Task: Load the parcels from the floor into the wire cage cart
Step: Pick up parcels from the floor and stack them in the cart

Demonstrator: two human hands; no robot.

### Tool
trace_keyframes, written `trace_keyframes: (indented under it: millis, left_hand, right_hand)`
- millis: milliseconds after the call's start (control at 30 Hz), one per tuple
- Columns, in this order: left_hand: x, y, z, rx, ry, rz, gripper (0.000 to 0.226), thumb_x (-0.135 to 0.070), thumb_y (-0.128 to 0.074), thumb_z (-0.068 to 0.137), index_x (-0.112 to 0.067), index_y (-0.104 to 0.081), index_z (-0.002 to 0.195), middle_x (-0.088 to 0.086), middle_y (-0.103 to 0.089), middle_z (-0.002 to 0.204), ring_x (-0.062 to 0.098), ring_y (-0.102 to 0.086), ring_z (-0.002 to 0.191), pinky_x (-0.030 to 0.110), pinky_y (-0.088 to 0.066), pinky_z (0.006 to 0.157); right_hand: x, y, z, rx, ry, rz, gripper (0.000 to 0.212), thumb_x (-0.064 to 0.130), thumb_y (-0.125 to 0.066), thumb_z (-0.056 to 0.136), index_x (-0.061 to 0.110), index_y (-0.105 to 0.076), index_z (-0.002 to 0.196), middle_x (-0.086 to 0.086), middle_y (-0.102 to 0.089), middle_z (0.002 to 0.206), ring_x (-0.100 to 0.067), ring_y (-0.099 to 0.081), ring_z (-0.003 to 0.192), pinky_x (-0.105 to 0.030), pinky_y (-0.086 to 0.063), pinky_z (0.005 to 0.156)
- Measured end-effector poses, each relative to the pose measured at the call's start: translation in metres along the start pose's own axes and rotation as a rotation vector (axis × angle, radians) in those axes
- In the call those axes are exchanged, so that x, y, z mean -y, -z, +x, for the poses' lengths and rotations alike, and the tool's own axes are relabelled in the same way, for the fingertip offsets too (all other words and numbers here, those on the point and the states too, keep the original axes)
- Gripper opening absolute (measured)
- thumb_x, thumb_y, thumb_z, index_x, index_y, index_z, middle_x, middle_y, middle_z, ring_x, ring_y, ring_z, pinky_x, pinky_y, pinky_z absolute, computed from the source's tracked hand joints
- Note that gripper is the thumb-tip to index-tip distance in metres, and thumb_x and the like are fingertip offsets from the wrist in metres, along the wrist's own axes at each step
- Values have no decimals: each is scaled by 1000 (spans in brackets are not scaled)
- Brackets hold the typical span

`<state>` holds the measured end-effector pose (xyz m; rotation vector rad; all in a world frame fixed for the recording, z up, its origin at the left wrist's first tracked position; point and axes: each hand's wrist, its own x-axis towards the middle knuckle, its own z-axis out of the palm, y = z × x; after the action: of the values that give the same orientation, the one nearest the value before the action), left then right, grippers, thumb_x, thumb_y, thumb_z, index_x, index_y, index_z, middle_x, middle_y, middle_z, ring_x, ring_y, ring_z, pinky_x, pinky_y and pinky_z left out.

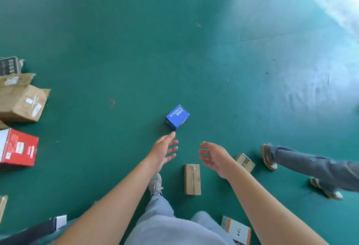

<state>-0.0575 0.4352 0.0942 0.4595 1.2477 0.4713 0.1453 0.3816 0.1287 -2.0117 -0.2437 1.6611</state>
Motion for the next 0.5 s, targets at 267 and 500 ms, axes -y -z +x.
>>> trace_keyframes:
  millis: [267,500]
  left_hand:
    - [-83,-22,64,-4,18,18,35,-49,-62,99,-23,-63,123,3,-69,124,20,-67,105,42,-55,100]
    - [-132,-59,139,-90,48,6,30,-49,-61,100,-24,-65,118,2,-70,122,20,-67,106,43,-54,102]
  right_hand:
    - [90,10,59,-12,-2,0,29,35,-60,101,17,-64,123,-7,-70,113,-21,-68,94,-38,-55,94]
    - [172,32,144,56,-31,-62,33,35,-59,101,16,-62,128,-5,-70,115,-21,-69,96,-36,-56,88]
